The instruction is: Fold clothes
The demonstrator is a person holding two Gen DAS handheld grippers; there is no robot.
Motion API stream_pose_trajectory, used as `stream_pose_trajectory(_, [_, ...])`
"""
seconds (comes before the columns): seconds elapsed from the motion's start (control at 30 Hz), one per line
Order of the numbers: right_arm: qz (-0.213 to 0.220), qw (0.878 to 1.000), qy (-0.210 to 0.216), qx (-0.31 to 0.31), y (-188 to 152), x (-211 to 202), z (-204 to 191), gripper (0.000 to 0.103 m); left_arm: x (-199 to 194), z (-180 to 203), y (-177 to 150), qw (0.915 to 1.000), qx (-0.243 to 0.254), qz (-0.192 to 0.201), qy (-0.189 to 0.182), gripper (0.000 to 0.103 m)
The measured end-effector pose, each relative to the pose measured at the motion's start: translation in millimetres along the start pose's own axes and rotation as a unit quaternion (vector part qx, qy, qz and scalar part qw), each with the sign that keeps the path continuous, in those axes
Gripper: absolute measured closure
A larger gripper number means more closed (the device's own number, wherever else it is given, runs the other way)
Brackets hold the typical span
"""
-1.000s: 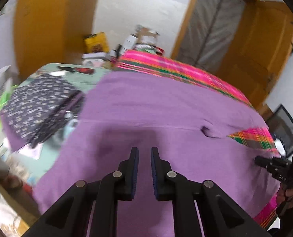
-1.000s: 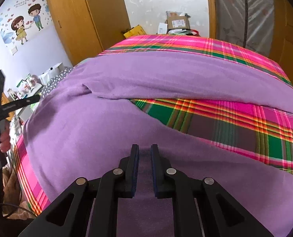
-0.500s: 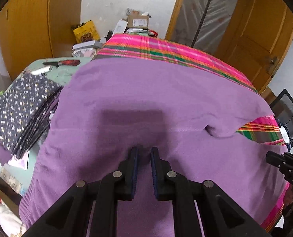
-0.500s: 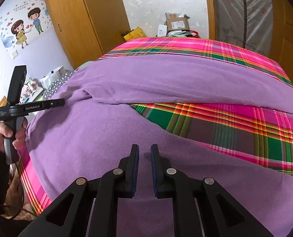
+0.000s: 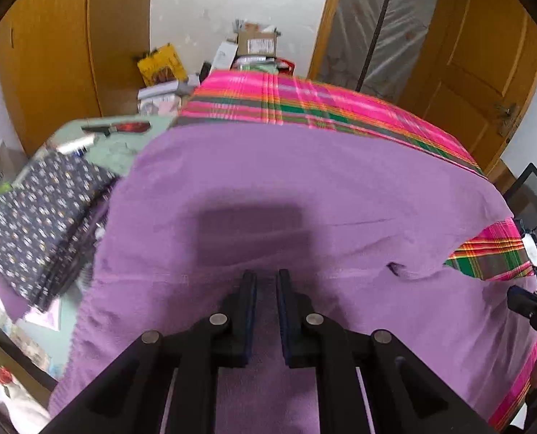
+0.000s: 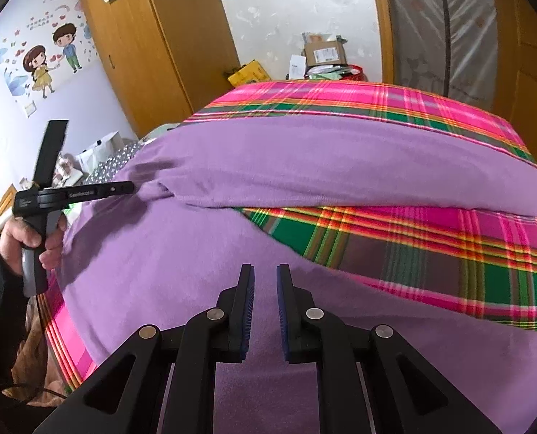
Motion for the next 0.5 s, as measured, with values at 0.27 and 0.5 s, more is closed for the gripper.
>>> stream_pose_trajectory(0.27, [0.002, 1.0, 0.004, -0.003, -4.1, -7.8, -3.3, 0.089, -55.1, 19.8, 7.1, 0.9974, -0.003, 0.068, 0.022, 0.091])
stream_pose_trajectory(0.5, [0.047, 0.999, 0.0, 0.002, 10.3, -34.3, -0.9, 0.082, -100.2, 24.4, 22.0, 0.9909, -0.028, 0.131, 0.013, 0.091])
Point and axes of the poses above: each gripper's, at about its wrist camera, not at the fingertips, and x roughly the way its jaws point, z to its right, y to its top, the point moved 6 cm from there along x, roughly the way its jaws point, and after that the axes turned 3 degrees about z, right-handed, at the moved point
